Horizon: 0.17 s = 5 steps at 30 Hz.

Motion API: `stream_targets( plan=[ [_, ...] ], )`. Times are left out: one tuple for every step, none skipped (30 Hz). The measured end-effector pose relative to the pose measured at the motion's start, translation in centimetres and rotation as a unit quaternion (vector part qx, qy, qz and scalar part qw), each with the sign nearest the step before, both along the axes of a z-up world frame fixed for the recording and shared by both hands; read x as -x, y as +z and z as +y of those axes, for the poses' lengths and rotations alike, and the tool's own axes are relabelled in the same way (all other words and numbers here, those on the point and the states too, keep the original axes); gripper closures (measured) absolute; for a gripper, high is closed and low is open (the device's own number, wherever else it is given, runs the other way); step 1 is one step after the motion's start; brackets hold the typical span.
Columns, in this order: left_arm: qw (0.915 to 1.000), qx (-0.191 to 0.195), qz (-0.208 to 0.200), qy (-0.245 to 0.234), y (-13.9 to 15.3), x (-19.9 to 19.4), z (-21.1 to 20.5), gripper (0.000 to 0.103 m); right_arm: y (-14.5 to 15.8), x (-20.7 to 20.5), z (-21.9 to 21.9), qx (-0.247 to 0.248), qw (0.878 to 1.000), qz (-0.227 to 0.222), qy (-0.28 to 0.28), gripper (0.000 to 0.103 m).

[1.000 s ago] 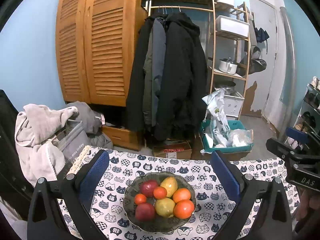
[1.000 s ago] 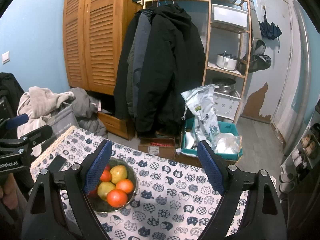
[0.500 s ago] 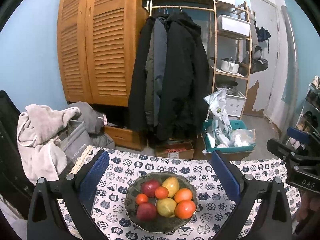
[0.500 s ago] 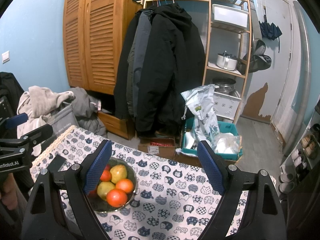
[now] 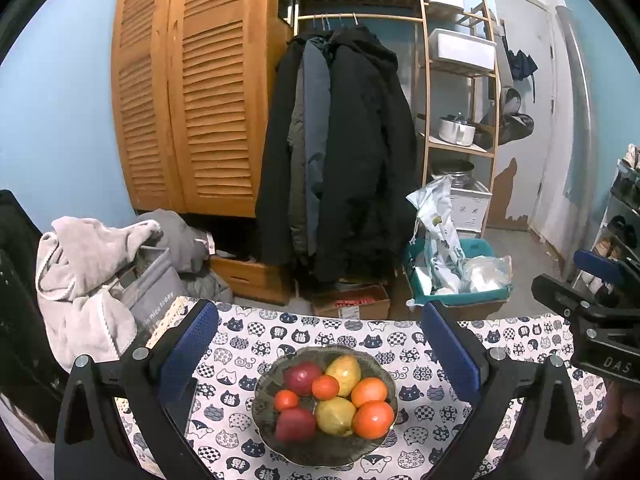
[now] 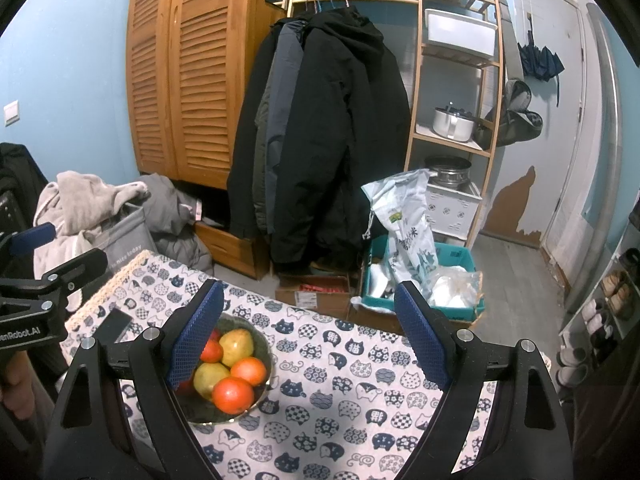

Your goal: Organize fruits

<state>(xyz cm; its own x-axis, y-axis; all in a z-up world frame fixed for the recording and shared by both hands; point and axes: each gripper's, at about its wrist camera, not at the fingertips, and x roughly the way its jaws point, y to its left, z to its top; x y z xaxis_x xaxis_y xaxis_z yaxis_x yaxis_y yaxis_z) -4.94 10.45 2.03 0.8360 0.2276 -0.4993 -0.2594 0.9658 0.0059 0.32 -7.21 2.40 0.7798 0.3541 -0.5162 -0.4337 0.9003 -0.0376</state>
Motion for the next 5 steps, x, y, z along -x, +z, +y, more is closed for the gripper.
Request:
stream_targets(
  plan=[
    [1.0, 0.0, 0.0, -0.001, 0.02, 0.06, -0.09, 0.001, 0.01, 0.02, 0.0, 0.0, 1.0, 0.0, 0.0, 0.017],
    [1.0, 0.0, 0.0, -0.002, 0.04, 0.08, -0.09, 0.001, 0.01, 0.01, 0.0, 0.0, 1.0, 0.0, 0.0, 0.017],
    [1.0, -0.001, -0.001, -0.001, 0.03, 0.06, -0.03, 0.001, 0.0, 0.01, 0.0, 0.001, 1.0, 0.0, 0.0, 0.017],
    [1.0, 0.0, 0.0, 0.0, 0.07, 0.06, 0.02, 0.001, 0.0, 0.02, -0.01, 0.0, 1.0, 0.0, 0.0, 0.017],
    [1.0, 0.001, 0.001, -0.001, 0.1, 0.11, -0.06, 0.001, -0.03, 0.01, 0.01, 0.0, 1.0, 0.0, 0.0, 0.017]
  ],
)
